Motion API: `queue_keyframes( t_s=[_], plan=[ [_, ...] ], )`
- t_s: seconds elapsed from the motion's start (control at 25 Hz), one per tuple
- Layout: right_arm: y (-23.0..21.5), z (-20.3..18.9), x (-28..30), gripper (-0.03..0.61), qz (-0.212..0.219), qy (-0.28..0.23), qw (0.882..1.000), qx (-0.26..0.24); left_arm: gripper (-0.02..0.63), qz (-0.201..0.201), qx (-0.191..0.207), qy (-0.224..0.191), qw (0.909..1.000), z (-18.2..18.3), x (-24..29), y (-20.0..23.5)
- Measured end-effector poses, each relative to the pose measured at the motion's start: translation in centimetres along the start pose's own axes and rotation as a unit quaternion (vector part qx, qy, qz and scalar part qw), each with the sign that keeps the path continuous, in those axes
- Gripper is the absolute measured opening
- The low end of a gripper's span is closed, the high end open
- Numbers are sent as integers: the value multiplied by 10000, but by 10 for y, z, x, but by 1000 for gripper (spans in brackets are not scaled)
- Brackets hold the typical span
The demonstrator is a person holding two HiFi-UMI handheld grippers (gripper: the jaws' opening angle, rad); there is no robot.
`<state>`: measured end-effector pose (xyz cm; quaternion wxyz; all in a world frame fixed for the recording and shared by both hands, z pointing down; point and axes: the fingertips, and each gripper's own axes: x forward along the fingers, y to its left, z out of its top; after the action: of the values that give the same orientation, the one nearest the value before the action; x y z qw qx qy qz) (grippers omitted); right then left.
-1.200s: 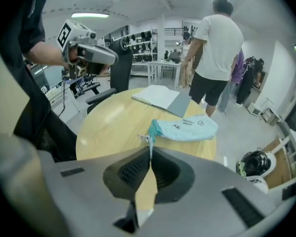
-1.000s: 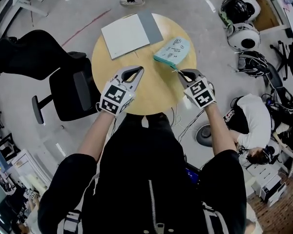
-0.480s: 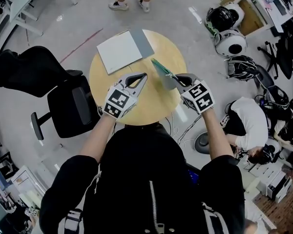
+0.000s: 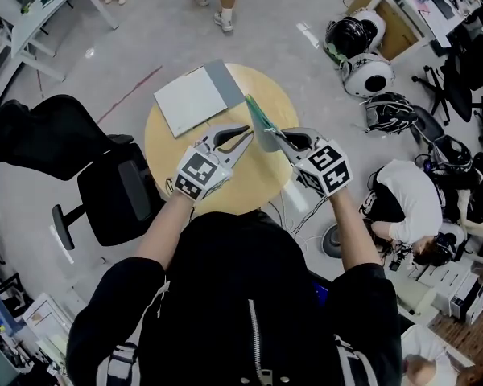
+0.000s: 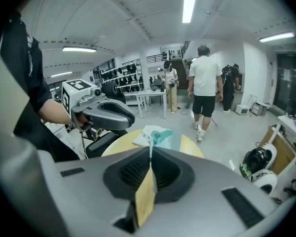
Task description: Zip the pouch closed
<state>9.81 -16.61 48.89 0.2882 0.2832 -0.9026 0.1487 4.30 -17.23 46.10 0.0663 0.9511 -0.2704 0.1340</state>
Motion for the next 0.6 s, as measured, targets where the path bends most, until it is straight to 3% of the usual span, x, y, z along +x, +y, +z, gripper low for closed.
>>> queue_keyframes(
  t_s=[0.12, 0.6],
  plan=[
    [5, 7, -3, 14, 15, -85, 10000, 12, 74, -251, 69, -5, 9997, 4, 7, -10],
    [25, 12, -8, 14, 116, -138, 9998, -28, 60, -711, 136, -101, 9973, 8, 19, -33]
  ],
)
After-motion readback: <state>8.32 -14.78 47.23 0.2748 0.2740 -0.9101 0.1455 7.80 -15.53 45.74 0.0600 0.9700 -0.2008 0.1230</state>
